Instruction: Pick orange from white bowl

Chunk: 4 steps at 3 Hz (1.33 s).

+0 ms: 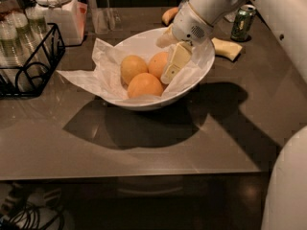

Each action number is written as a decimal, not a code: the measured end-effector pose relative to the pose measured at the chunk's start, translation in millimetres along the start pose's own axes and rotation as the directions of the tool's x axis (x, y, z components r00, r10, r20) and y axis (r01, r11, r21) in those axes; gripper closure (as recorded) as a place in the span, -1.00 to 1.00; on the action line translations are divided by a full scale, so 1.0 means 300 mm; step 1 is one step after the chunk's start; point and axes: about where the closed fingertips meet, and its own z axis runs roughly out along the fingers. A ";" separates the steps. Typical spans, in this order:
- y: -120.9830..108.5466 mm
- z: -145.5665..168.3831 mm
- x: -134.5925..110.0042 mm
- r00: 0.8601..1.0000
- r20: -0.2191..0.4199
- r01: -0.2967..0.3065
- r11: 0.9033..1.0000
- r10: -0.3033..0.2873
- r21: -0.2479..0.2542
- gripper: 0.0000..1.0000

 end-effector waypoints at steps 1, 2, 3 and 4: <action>0.003 0.031 0.024 1.000 0.019 -0.022 1.000 0.023 -0.019 -0.72; -0.004 0.060 0.036 0.999 0.028 -0.028 0.999 0.029 -0.043 -0.70; -0.029 0.097 0.048 0.999 0.030 -0.027 0.998 0.029 -0.065 -0.01; -0.034 0.103 0.051 0.999 0.030 -0.027 0.997 0.029 -0.068 0.46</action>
Offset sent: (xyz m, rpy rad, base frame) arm -0.0003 -0.0013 -0.0283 0.0302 0.0845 0.0155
